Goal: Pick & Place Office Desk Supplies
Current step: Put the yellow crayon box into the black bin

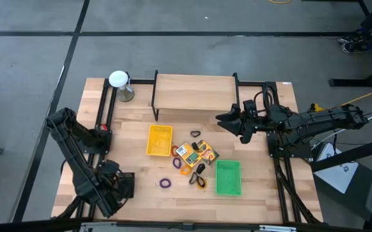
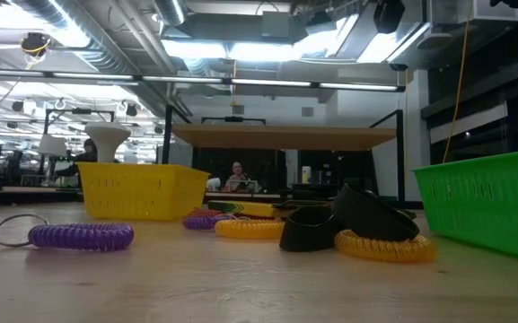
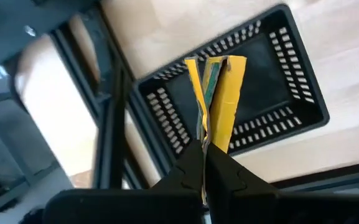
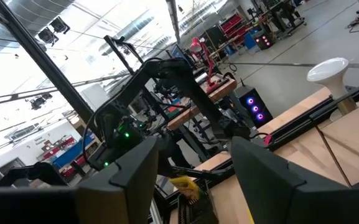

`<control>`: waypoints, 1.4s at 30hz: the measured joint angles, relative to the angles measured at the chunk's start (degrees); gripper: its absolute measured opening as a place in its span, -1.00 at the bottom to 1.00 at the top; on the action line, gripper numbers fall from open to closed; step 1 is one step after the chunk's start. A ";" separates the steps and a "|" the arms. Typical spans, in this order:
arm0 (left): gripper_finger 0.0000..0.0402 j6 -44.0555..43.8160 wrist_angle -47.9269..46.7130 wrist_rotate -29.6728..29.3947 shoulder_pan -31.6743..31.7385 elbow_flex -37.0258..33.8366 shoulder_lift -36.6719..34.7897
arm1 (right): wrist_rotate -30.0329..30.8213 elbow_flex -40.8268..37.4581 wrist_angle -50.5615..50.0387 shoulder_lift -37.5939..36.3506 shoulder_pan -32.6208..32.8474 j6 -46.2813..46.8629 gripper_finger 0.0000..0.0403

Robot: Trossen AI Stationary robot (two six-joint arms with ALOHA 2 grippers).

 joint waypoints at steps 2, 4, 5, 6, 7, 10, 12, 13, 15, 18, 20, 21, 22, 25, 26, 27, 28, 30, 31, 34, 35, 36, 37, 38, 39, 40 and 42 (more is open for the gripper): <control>-0.99 -0.36 2.37 0.37 0.00 -1.41 0.00 | 0.02 0.00 0.00 0.00 -0.02 -0.17 0.02; -0.99 -0.63 4.03 0.47 0.00 -2.70 -0.02 | 0.02 0.00 -0.01 0.00 -0.04 -0.17 0.02; -0.99 -0.74 4.61 0.81 0.00 -3.24 0.00 | 0.02 0.00 0.00 0.00 -0.04 -0.17 0.02; -0.99 -0.77 4.81 1.21 0.00 -3.63 0.00 | 0.02 0.00 -0.01 0.00 -0.04 -0.17 0.02; -0.99 -0.79 4.64 1.59 0.00 -3.88 0.00 | 0.03 0.00 -0.01 0.00 -0.04 -0.19 0.02; -0.99 -1.31 3.73 3.07 -0.02 -3.87 0.00 | 0.02 0.00 -0.01 0.00 -0.04 -0.19 0.02; -0.99 -2.09 3.17 4.22 -0.42 -3.87 0.00 | 0.02 0.00 -0.02 0.00 -0.04 -0.19 0.02; -0.99 -2.45 2.71 4.36 -0.80 -3.87 0.00 | 0.02 0.00 -0.02 0.00 -0.04 -0.19 0.02; -0.99 -2.97 2.00 4.51 -1.22 -3.87 0.00 | 0.02 0.00 -0.02 0.00 -0.04 -0.19 0.02; -0.99 -3.09 2.04 4.58 -1.12 -3.87 0.02 | 0.02 0.00 -0.04 0.00 -0.04 -0.21 0.02; -0.99 -3.11 1.43 4.48 -0.99 -3.95 0.02 | 0.02 0.00 -0.04 0.00 -0.04 -0.21 0.02; -0.99 -3.16 1.64 4.51 -0.96 -4.48 0.02 | 0.02 0.00 -0.04 0.00 -0.04 -0.21 0.02; -0.99 -3.32 1.70 4.63 -0.90 -5.08 0.02 | 0.02 0.00 -0.04 0.00 -0.04 -0.21 0.02; -0.99 -3.50 3.49 4.91 -0.68 -7.19 0.09 | 0.02 0.00 -0.07 0.00 -0.04 -0.21 0.02; -0.99 -3.50 4.57 5.24 -0.38 -7.93 0.09 | 0.04 0.00 -0.07 0.00 -0.04 -0.21 0.02; -0.99 -3.50 5.81 5.67 -0.14 -8.65 0.09 | 0.03 0.00 -0.08 0.00 -0.04 -0.21 0.02; -0.99 -3.50 7.02 6.06 0.03 -9.37 0.09 | 0.04 0.00 -0.07 0.00 -0.04 -0.21 0.02; -0.99 -3.50 8.90 6.87 0.07 -10.56 0.09 | 0.02 0.00 -0.07 0.00 -0.04 -0.19 0.02; -0.99 -3.58 9.51 7.40 0.07 -11.05 0.09 | 0.02 0.00 -0.07 0.00 -0.04 -0.13 0.02; -0.99 -3.95 9.67 8.13 0.07 -11.43 0.07 | 0.02 0.00 -0.07 0.00 -0.04 0.05 0.02; -0.99 -3.95 9.69 8.14 0.07 -11.43 0.07 | 0.03 0.00 -0.07 0.00 -0.04 0.05 0.02; -0.99 -3.98 9.53 8.18 0.16 -11.43 0.07 | 0.02 0.00 -0.05 0.00 -0.04 0.05 0.02; -0.99 -3.97 9.50 8.16 0.35 -11.43 0.07 | 0.02 0.00 -0.07 0.00 -0.04 0.05 0.02; -0.99 -3.97 9.65 7.85 0.46 -11.43 0.07 | 0.02 0.00 -0.07 0.00 -0.04 0.05 0.02; -0.99 -3.96 9.74 7.46 0.62 -11.43 0.07 | 0.02 0.00 -0.07 0.00 -0.04 0.05 0.02; -0.98 -3.94 9.70 7.09 1.02 -11.43 0.07 | 0.02 0.00 -0.07 0.00 -0.04 0.05 0.02; -0.97 -3.93 9.69 5.20 1.73 -11.43 0.07 | 0.02 0.00 -0.07 0.00 -0.04 0.05 0.02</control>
